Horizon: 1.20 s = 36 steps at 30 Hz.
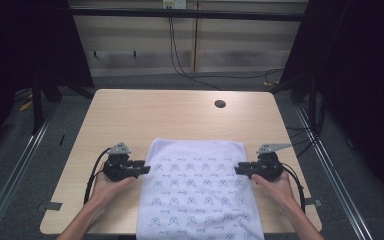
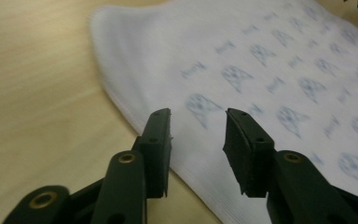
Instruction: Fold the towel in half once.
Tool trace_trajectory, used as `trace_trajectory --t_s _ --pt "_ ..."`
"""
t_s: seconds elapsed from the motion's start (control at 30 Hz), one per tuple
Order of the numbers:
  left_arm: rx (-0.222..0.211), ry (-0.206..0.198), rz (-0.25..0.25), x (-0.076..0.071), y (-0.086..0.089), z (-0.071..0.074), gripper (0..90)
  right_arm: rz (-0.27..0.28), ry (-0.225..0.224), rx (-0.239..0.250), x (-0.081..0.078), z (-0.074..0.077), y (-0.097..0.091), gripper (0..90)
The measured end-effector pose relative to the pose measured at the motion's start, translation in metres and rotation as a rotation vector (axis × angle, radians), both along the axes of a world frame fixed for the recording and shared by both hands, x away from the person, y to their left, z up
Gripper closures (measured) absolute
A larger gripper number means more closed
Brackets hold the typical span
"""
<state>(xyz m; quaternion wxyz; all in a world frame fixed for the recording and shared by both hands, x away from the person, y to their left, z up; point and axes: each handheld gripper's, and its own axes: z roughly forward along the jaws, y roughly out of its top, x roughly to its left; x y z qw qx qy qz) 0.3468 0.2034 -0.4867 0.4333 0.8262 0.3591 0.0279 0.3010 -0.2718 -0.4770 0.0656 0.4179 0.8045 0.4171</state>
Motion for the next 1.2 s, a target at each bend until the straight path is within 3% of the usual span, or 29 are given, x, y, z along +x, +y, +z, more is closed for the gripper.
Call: trace_trajectory --t_s 0.1,0.13,0.23,0.27,0.33,0.47,0.57,0.67,0.73,0.8,0.9,1.0,1.13,1.2 --pt "0.005 0.001 0.014 0.011 0.001 -0.001 58.6 -0.056 -0.013 0.002 0.023 -0.003 -0.007 62.7" --pt "0.033 -0.006 0.015 0.014 0.001 0.0 56.0 -0.072 -0.011 0.009 0.029 -0.005 -0.009 62.9" --pt "0.028 -0.026 0.033 0.017 0.003 0.001 54.5 -0.088 -0.017 0.009 0.037 -0.008 -0.012 62.8" --pt "0.017 -0.03 0.042 0.019 0.004 0.002 54.6 -0.089 -0.023 -0.022 0.043 -0.01 -0.013 61.8" --pt "0.05 -0.037 0.046 0.024 0.005 0.005 56.2 -0.104 -0.027 -0.03 0.05 -0.01 -0.015 60.8" --pt "0.037 -0.059 0.074 0.034 0.009 0.004 63.6 -0.121 -0.015 -0.053 0.065 -0.015 -0.017 60.5" --pt "0.039 -0.047 0.076 0.044 0.008 0.002 63.9 -0.142 -0.02 -0.075 0.076 -0.019 -0.017 56.1" --pt "0.017 -0.038 0.08 0.052 0.003 -0.002 61.9 -0.155 -0.012 -0.063 0.087 -0.025 -0.017 56.0" --pt "0.035 -0.027 0.072 0.056 -0.002 -0.005 59.9 -0.153 -0.013 -0.048 0.09 -0.031 -0.014 55.3" --pt "0.011 -0.018 0.074 0.059 -0.004 -0.006 58.7 -0.163 -0.033 -0.054 0.092 -0.031 -0.01 55.6" --pt "0.009 0.001 0.082 0.062 -0.007 -0.01 53.6 -0.157 -0.035 -0.069 0.091 -0.031 -0.008 59.9" --pt "0.035 -0.006 0.082 0.062 -0.011 -0.013 51.7 -0.174 -0.047 -0.084 0.09 -0.03 -0.009 55.0" --pt "0.035 -0.006 0.08 0.066 -0.018 -0.014 50.9 -0.213 -0.042 -0.065 0.092 -0.034 -0.016 53.5" --pt "0.072 -0.003 0.064 0.068 -0.023 -0.016 52.8 -0.202 -0.042 -0.054 0.091 -0.034 -0.015 54.5"
